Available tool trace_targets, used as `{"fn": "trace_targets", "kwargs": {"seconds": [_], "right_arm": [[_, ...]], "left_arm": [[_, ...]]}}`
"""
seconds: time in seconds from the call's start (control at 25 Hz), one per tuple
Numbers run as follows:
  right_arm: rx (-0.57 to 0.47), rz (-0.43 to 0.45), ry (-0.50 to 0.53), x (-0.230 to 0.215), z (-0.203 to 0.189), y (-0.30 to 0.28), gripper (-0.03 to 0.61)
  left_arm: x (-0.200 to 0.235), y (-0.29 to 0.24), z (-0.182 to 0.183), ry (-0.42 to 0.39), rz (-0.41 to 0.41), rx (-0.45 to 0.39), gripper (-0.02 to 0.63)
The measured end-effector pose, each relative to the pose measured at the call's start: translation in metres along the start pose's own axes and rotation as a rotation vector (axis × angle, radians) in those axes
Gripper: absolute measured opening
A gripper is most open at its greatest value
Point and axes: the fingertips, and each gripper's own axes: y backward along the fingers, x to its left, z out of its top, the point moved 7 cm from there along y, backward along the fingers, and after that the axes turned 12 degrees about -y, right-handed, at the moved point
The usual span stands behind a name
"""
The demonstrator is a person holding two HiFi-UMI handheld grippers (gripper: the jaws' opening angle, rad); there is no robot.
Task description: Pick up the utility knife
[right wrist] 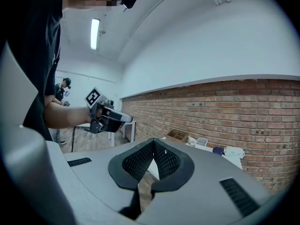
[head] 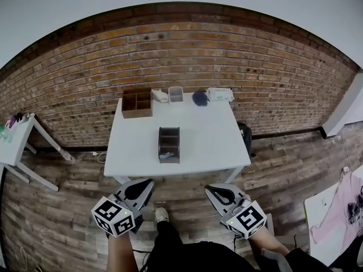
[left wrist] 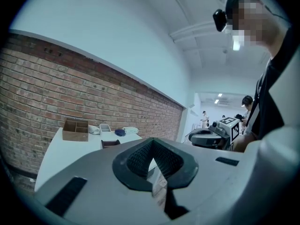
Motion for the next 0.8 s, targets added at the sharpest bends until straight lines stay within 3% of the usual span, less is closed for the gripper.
{"fn": "trace_targets", "kwargs": {"seconds": [0.16,0.32,0.48,0.8], "right_arm": [[-0.03,0.05,-0.014,-0.007,0.0,-0.017,-0.003],[-0.018,0.049,-0.029,-0.018,0.0,-0.047,-0.002],[0.011,0.025,-0.023,-0.032,0.002,-0.087,-0.002],[0.077,-0.046,-0.123,-0.06,-0.007,-0.175,-0.002]], "left_arm": [[0.018,-0.012,-0.01,-0.058,-0.022,0.082,-0.005],[0.044,-0.023,-0.013,-0.086,-0.071,0.108,-0.005],[0.075,-0.039,-0.018,-0.119,-0.153,0.113,-0.005],[0.151,-0.069,-0.019,-0.149,-0.336,0.125,-0.005]]}}
